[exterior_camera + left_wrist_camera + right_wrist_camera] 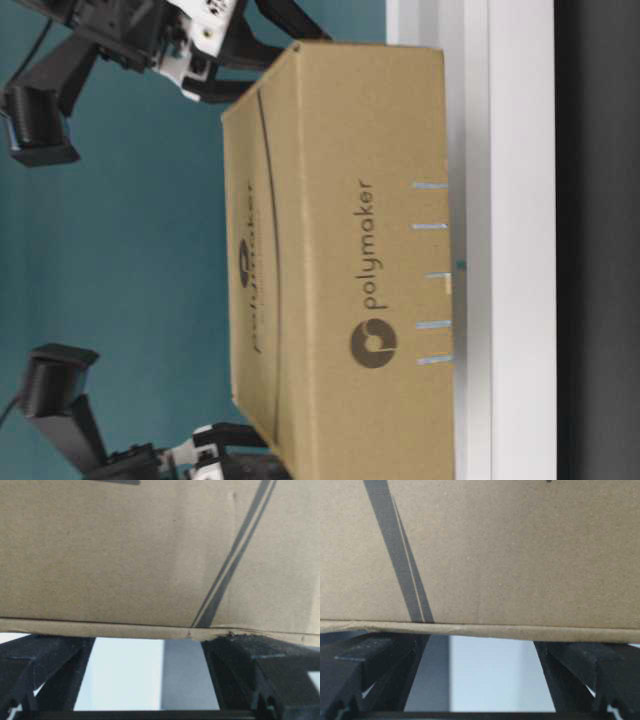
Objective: Place the cardboard box on the stand after clamping it between your arms.
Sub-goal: 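Lift the clamped box and carry it back onto the white stand, then release the box on the stand and pull both grippers outward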
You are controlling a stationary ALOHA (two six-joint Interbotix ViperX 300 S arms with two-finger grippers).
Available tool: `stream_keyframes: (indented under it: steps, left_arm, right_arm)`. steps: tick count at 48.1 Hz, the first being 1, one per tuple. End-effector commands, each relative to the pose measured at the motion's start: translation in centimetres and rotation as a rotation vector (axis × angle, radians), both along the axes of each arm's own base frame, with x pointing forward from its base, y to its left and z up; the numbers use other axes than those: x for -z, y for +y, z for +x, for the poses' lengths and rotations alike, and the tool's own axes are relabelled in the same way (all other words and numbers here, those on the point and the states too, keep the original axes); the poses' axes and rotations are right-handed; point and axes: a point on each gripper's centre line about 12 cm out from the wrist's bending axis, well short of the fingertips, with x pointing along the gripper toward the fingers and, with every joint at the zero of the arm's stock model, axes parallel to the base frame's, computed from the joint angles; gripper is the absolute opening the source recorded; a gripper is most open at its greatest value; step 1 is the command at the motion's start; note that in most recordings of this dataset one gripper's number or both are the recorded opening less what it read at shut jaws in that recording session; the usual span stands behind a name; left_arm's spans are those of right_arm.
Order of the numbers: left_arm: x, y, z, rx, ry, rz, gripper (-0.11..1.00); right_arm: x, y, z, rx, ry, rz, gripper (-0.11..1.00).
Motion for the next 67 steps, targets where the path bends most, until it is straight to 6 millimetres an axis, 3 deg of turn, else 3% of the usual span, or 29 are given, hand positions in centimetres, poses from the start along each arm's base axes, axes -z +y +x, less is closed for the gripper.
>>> stream_keyframes:
  steps: [1, 33, 48, 57, 67]
  left_arm:
    - [-2.0, 2.1, 1.1, -0.058, -0.158, 0.036, 0.77]
    - [0.6, 7.3, 1.3, -0.178, -0.160, 0.048, 0.77]
    - [1.4, 7.9, 0.7, -0.200, -0.153, 0.046, 0.77]
    - [2.2, 8.2, -0.3, -0.221, -0.127, 0.036, 0.77]
    - [1.7, 7.3, -2.0, -0.221, -0.097, 0.027, 0.77]
  right_arm:
    - [-2.3, 1.2, 2.8, -0.125, -0.144, -0.072, 0.79]
    - [1.4, -5.1, 2.8, -0.045, -0.123, -0.141, 0.79]
    - [3.3, -7.4, 1.3, -0.005, -0.073, -0.148, 0.79]
    - [3.3, -8.1, 0.5, 0.020, -0.079, -0.152, 0.79]
    - [2.4, -7.0, -0.5, 0.007, -0.070, -0.143, 0.79]
